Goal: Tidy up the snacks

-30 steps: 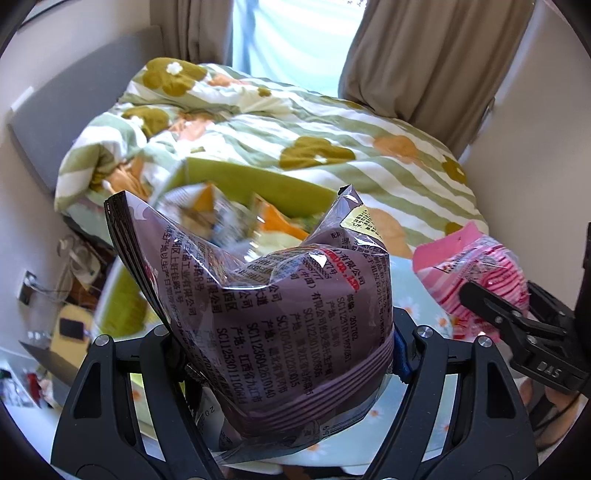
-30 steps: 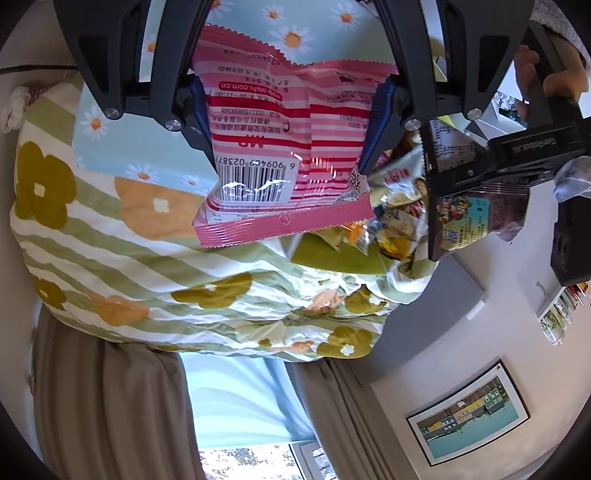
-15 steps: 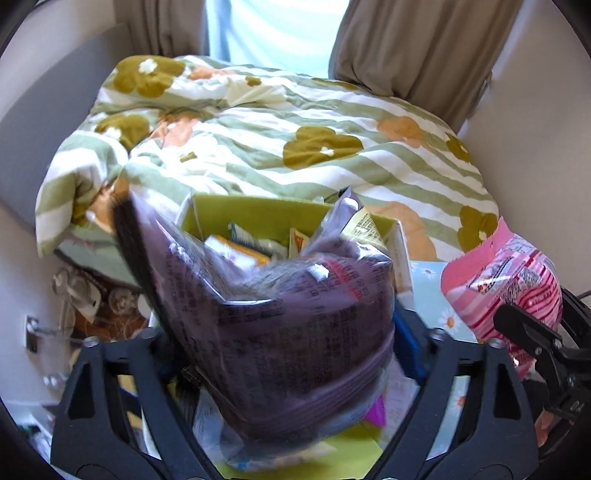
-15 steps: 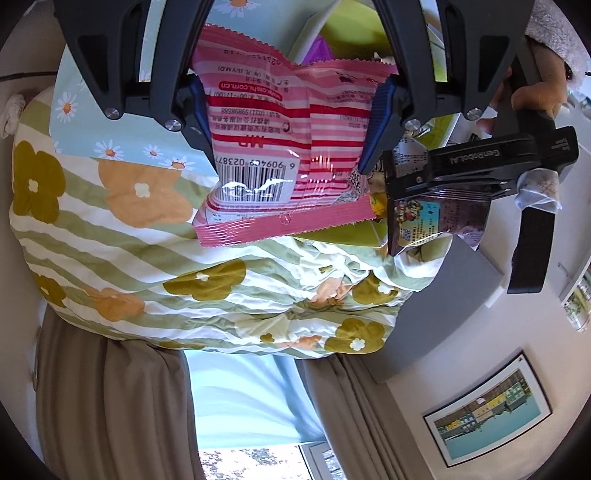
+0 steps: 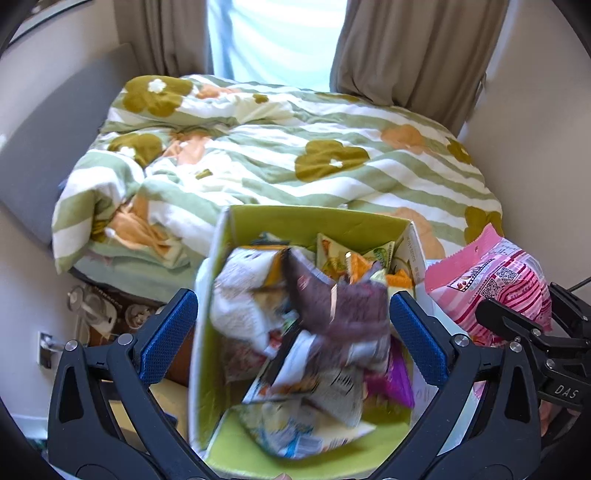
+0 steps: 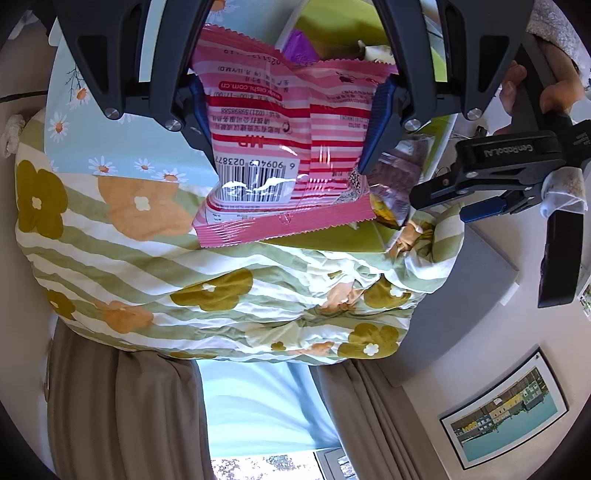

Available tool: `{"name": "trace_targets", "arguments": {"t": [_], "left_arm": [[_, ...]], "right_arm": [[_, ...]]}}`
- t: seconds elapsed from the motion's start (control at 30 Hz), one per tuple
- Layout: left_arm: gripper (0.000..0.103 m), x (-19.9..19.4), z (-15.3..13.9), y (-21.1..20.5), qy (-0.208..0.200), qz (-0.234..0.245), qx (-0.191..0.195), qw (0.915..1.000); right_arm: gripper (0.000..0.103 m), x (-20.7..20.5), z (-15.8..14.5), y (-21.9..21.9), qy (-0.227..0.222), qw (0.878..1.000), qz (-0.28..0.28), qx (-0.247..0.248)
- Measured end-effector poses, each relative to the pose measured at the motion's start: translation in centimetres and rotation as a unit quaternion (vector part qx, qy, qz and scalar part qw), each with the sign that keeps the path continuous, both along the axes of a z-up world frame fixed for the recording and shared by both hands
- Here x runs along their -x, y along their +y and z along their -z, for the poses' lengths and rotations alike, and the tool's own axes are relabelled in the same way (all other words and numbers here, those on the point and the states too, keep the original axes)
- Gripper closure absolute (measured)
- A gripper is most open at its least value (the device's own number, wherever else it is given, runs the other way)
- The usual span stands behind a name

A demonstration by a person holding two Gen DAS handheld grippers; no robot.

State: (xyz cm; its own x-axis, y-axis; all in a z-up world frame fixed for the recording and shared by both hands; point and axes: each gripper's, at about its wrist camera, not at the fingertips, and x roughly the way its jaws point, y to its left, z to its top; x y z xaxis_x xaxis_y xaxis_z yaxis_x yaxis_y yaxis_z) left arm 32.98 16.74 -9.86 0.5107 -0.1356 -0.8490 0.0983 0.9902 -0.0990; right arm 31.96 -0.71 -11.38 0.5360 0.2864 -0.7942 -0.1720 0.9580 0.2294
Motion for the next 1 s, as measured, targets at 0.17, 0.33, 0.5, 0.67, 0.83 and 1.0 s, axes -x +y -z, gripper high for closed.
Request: {"name": "trace_targets", "arguments": {"t": [0.17,0.33,0.5,0.67,0.83,1.0], "left_arm": [[0.0,2.8,-0.7,2.5,-0.009,-0.014,-0.002,0.9999],[0.0,5.0,0.0,4.5,-0.007,-0.022,0.001,0.9997],[0.0,6.3,1.8,5.6,0.011,-0.027,-0.002,0.9996],[0.0,7.9,3.4,6.1,0.028,-0.035,0.005,0.999],[0.0,9.4,3.5,5.8,0.029,-0.036,0.002,0.9989],[0.0,11.5,0.8,3.8,0.001,-0.024,-0.012,0.9996]], "right_arm": [[0.039,2.7,-0.5,2.1,-0.013,1.0,-0.012,-0.01],[0.037,5.3,0.0,3.6,-0.02,0.999,-0.006,-0.031],[0.008,5.9,3.1,5.0,-0.003,0.998,0.013,-0.056],[0.002,6.9,4.6,5.4,0.008,0.999,0.011,-0.052],[0.002,8.0,4.0,4.7,0.003,0.999,0.013,-0.044],[0.002,9.7,1.5,3.4,-0.023,0.999,0.017,-0.034]]}}
